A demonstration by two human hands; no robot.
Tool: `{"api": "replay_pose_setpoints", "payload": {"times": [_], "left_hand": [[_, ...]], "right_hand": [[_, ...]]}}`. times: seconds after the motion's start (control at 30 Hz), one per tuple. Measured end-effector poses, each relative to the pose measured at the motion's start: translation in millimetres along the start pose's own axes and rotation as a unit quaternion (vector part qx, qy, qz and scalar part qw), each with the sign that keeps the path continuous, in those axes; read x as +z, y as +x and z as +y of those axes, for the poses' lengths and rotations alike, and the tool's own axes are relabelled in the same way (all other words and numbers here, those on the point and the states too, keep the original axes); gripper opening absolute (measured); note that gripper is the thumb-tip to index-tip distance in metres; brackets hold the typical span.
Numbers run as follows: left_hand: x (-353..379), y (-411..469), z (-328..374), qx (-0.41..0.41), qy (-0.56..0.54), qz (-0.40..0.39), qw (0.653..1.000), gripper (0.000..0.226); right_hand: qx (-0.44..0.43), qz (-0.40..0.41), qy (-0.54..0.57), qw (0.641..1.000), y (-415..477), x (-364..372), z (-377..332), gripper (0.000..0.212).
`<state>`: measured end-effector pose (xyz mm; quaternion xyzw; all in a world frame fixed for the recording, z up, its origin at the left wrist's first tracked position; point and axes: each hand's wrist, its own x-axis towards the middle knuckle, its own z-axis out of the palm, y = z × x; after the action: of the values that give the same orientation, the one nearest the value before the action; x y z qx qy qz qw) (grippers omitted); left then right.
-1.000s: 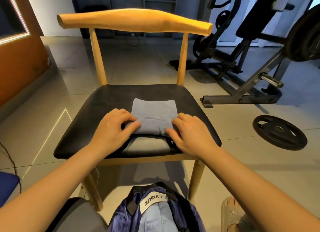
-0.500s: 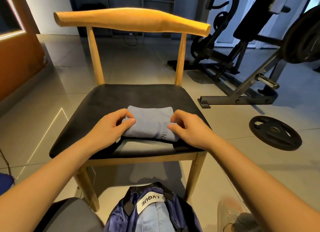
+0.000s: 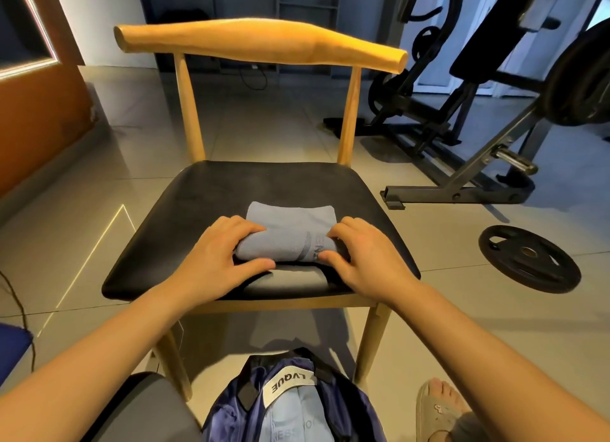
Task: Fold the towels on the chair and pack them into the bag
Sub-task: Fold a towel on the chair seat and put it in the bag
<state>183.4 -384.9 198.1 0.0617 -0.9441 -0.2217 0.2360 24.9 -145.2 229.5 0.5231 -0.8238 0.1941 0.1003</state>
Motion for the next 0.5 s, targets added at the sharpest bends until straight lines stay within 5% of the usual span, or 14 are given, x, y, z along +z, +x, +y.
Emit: {"api": "replay_pose_setpoints", "payload": {"times": [0.27, 0.4, 0.5], "left_hand": [[-1.2, 19.0, 8.3, -0.134, -0.094, -0.003, 0.987, 0.043], [7.1, 31.0, 11.5, -0.180, -0.013, 0.055, 0.982, 0.038], [9.1, 41.5, 9.4, -0.245, 0.001, 0.051, 0.968, 0.043]], "right_hand": [[0.161, -0.103, 0.248, 0.950, 21.2, -10.5, 10.9, 0.015], [0.197, -0.031, 0.096, 0.975, 29.5, 0.4, -0.3, 0.025], [0.096, 0.090, -0.040, 0.990, 30.3, 6.7, -10.2, 0.024]]}}
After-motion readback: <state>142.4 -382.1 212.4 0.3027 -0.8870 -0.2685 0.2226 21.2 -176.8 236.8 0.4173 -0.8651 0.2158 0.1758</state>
